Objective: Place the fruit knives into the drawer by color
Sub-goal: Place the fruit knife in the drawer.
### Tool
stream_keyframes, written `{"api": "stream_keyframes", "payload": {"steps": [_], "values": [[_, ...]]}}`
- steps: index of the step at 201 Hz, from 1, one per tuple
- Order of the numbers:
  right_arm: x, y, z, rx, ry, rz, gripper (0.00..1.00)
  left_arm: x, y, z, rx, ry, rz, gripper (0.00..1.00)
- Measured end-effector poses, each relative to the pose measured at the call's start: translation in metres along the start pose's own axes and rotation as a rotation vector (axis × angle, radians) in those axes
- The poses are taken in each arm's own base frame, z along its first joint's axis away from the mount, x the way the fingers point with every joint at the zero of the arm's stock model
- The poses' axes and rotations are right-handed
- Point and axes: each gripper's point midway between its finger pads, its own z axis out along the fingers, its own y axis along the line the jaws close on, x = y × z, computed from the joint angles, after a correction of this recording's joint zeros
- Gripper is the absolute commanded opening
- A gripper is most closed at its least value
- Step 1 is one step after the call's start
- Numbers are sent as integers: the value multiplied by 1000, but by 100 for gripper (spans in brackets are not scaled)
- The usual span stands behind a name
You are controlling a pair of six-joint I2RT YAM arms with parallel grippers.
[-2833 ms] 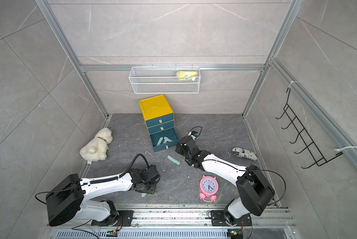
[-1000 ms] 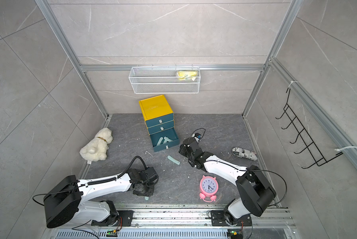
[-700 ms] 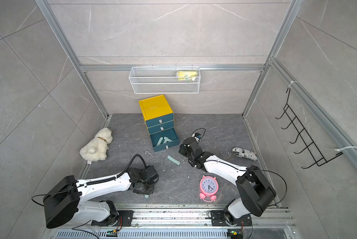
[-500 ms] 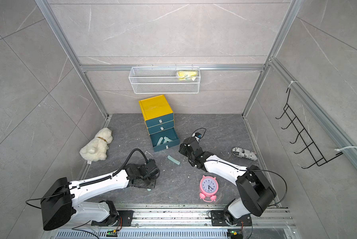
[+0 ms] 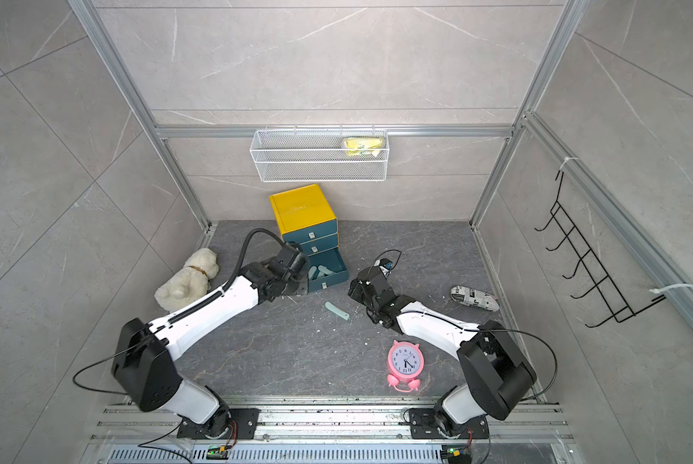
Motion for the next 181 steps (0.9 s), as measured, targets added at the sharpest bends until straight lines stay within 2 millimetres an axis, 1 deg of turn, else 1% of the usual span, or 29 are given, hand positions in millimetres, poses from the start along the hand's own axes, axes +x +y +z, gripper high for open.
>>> {"api": "stream_keyframes", "payload": {"steps": [16, 36, 71, 92, 119, 136, 161, 181], "values": [[2, -2, 1, 1, 5, 6, 55, -17, -8, 21, -21, -21, 35, 27], [5, -4, 1, -2, 13, 11, 55, -27, -14, 43, -55, -30, 87, 27], [9, -6, 3, -9, 23, 26, 55, -46, -20, 66, -117, -58, 164, 27], [10, -6, 4, -11, 27, 25, 55, -46, -19, 78, -151, -53, 197, 28], [10, -6, 4, -10, 27, 25, 55, -36, -17, 93, -172, -22, 219, 32], [10, -6, 3, -12, 28, 22, 55, -34, -16, 96, -178, -15, 221, 40], [13, -9, 3, -10, 36, 12, 57, -33, -15, 98, -185, -13, 217, 66], [13, -8, 3, -12, 39, 1, 60, -33, -14, 98, -187, -14, 220, 77]]}}
